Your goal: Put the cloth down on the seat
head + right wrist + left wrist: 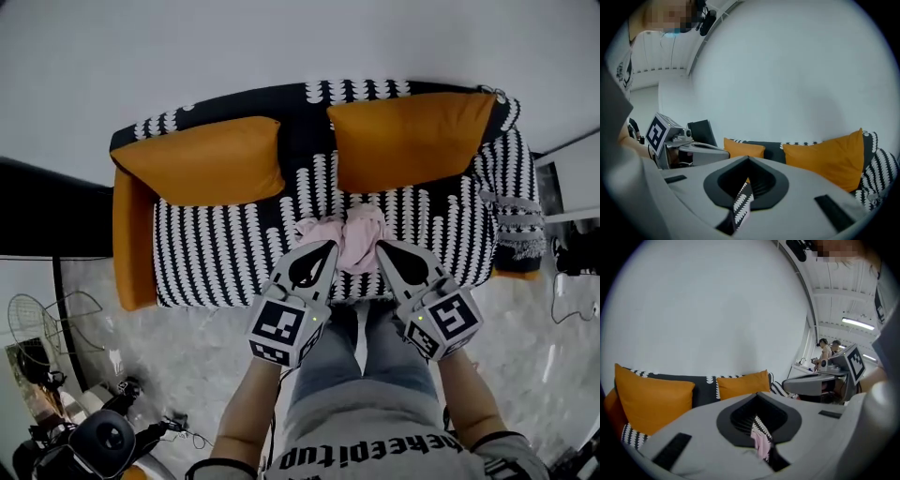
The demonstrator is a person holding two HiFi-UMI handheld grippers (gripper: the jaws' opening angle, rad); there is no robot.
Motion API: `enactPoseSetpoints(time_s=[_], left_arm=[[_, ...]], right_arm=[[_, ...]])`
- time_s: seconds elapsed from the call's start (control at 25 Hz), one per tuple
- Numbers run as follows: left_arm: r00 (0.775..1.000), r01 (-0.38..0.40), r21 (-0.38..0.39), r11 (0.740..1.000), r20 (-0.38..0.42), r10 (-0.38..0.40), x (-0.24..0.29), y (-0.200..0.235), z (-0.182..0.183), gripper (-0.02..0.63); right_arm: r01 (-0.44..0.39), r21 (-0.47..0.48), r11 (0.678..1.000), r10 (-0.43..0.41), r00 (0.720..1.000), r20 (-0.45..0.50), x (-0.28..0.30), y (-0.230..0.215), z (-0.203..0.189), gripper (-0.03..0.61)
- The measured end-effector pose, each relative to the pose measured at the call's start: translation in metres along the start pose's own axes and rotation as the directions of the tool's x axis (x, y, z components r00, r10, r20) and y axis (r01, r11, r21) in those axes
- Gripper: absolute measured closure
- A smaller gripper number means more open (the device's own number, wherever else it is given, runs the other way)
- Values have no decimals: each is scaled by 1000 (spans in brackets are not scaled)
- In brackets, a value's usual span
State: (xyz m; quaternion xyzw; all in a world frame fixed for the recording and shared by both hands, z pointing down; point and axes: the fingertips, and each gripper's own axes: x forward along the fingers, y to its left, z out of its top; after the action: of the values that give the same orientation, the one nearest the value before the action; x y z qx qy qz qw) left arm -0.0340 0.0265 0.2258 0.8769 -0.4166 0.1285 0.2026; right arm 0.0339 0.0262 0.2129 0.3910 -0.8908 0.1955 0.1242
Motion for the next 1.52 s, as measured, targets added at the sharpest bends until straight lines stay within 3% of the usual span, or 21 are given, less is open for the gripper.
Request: enactPoseSetpoints(time_s=[0.84, 1.52], left_arm=[[982, -6, 114, 993, 190, -16, -48, -28, 85, 600], [973, -9, 108, 994, 228, -16, -57, -32, 96, 600]], right_arm=[[-46, -143, 989, 68, 986, 155, -27, 46, 91, 571], [-57, -181, 982, 91, 978, 186, -27, 61, 102, 571]])
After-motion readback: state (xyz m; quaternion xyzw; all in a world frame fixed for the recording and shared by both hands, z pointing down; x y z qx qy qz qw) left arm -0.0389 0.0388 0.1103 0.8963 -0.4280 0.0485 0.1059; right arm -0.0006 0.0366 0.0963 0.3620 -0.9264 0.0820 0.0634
